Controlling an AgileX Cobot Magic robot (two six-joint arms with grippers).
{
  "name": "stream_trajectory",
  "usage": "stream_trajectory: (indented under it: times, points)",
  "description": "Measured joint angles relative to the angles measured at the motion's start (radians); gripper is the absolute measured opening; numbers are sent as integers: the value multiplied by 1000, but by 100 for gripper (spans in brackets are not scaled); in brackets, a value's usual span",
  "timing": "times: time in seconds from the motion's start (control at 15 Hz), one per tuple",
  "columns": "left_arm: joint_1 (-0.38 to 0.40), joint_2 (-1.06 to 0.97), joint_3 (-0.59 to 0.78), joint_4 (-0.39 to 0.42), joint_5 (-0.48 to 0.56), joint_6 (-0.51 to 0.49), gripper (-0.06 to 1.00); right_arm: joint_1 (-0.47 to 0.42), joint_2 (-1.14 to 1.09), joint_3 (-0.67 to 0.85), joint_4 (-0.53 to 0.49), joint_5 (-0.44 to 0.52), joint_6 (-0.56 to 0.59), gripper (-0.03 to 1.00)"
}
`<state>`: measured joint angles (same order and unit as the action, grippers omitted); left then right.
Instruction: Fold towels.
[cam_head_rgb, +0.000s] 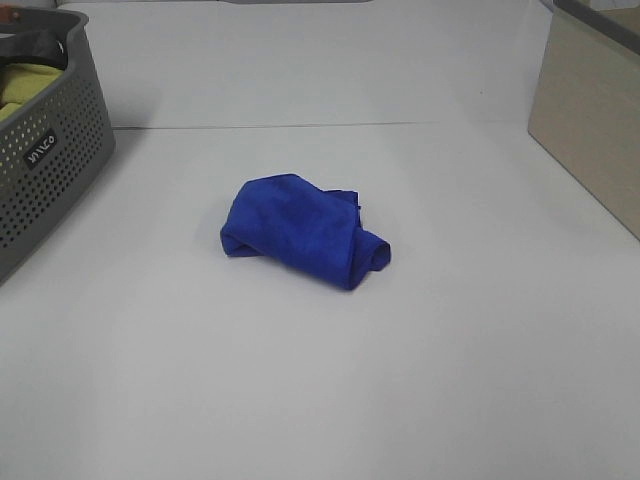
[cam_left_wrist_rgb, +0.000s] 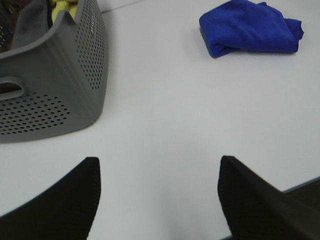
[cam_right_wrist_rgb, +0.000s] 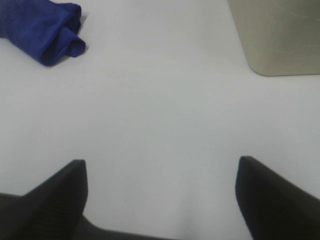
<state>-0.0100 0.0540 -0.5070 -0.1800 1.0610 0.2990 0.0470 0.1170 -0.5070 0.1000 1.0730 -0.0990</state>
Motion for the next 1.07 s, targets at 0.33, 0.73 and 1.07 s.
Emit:
stream_trajectory:
  times: [0.33, 0.73, 1.07]
  points:
    - [7, -57, 0, 4, 0, 0, 64, -19, -112, 1, 0, 0, 0, 77]
    - [7, -57, 0, 5, 0, 0, 64, -19, -122, 3, 0, 0, 0, 77]
    - [7, -57, 0, 5, 0, 0, 64, -19, -122, 3, 0, 0, 0, 77]
